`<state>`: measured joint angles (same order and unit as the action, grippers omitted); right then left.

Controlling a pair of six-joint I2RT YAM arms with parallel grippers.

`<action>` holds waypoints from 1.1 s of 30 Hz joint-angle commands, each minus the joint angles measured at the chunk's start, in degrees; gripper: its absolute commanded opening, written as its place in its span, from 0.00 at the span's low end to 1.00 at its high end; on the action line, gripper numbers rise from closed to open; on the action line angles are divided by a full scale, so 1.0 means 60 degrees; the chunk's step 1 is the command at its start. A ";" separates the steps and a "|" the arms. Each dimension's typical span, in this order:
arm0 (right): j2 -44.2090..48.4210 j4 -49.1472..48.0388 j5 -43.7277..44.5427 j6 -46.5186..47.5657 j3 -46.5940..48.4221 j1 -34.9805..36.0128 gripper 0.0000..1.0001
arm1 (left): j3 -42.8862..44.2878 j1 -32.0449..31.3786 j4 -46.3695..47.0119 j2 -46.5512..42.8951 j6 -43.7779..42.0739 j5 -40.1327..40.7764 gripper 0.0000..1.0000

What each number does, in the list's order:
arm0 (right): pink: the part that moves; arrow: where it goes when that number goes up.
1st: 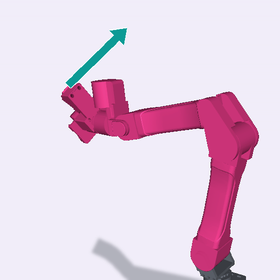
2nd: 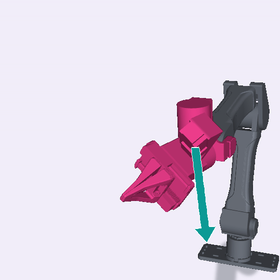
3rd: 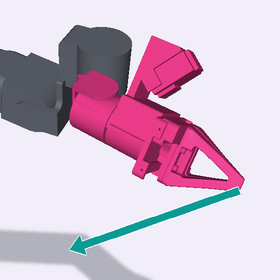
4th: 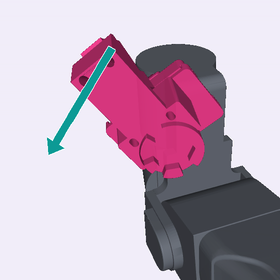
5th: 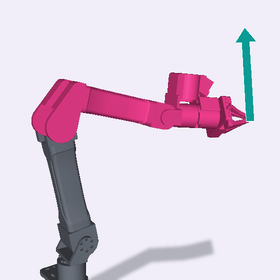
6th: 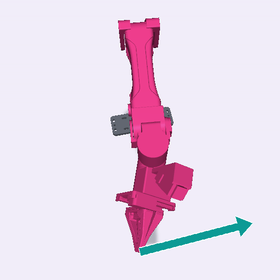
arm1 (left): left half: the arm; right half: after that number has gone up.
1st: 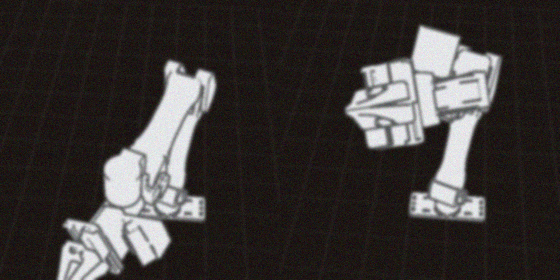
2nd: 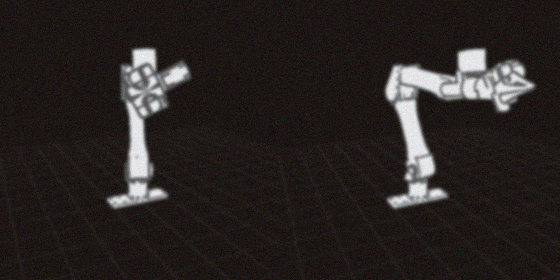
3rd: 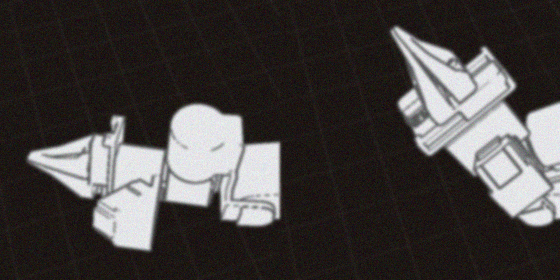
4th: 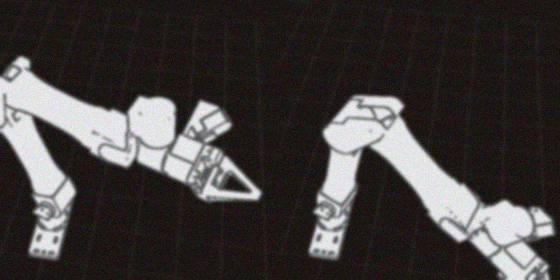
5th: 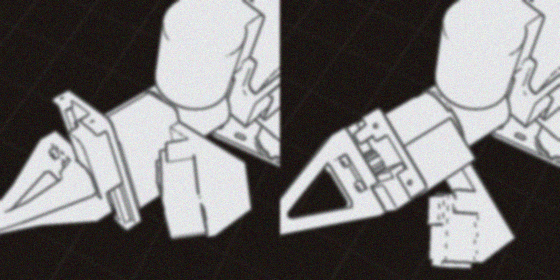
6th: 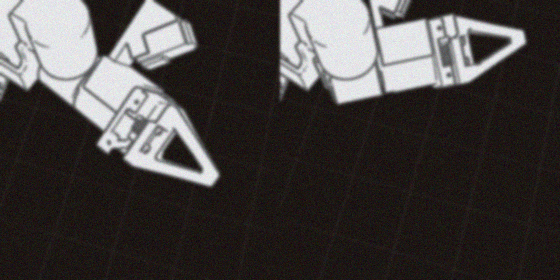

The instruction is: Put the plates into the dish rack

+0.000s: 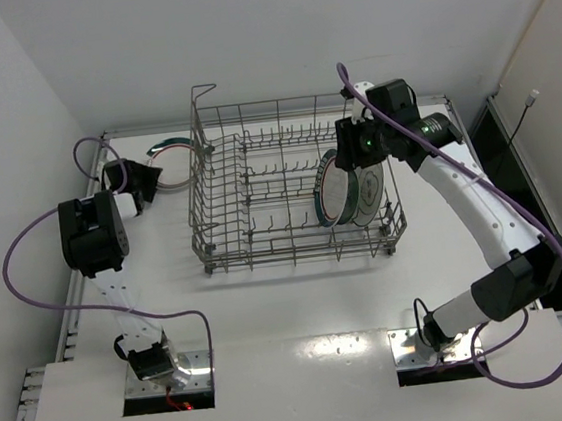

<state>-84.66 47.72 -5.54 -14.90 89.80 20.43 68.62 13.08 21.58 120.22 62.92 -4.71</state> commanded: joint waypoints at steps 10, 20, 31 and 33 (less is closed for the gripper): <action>0.0531 0.0293 0.0324 0.0359 0.0444 -0.0006 0.40 | 0.0034 0.0383 -0.0213 -0.0948 -0.0994 -0.1455 0.01; 0.0443 -0.0233 -0.1038 -0.0124 0.0357 -0.0094 0.40 | 0.0778 0.0676 -0.1926 -0.5518 -0.1902 -0.1132 0.00; 0.1482 -0.4858 -0.6147 -0.2670 -0.1750 -0.0753 0.69 | 0.2174 0.0998 -0.3206 -0.8273 -0.1848 -0.3341 0.00; 0.1586 -0.6907 -0.7218 -0.3504 -0.2264 -0.0986 0.72 | 0.1618 0.0736 -0.2196 -0.8363 -0.0984 -0.5039 0.00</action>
<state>-76.88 25.96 -34.98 -27.14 79.24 15.84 80.77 18.68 3.95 69.71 51.68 -21.74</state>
